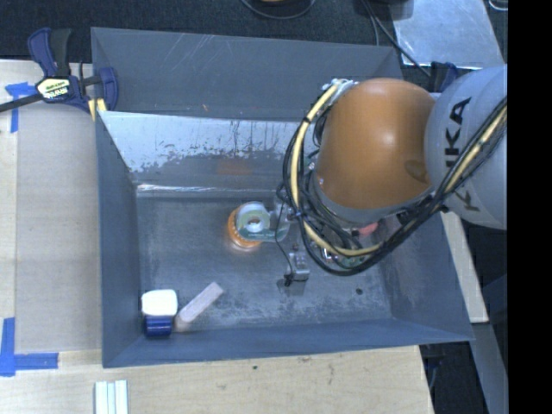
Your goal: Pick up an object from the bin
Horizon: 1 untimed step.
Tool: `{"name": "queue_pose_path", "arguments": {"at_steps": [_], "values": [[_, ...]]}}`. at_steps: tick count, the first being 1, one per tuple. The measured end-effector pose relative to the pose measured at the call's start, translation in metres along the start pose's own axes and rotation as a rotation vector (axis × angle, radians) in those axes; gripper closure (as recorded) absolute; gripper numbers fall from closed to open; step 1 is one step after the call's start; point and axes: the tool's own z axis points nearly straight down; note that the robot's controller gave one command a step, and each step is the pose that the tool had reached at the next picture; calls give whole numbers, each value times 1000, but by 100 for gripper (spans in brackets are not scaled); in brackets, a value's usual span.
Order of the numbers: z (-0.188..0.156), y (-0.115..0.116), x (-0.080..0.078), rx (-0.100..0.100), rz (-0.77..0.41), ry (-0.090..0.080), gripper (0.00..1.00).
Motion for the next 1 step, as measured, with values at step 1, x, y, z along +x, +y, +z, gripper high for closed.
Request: {"name": "queue_pose_path", "arguments": {"at_steps": [1], "values": [[-5,-1,-1,-1,2,-8,0]]}}
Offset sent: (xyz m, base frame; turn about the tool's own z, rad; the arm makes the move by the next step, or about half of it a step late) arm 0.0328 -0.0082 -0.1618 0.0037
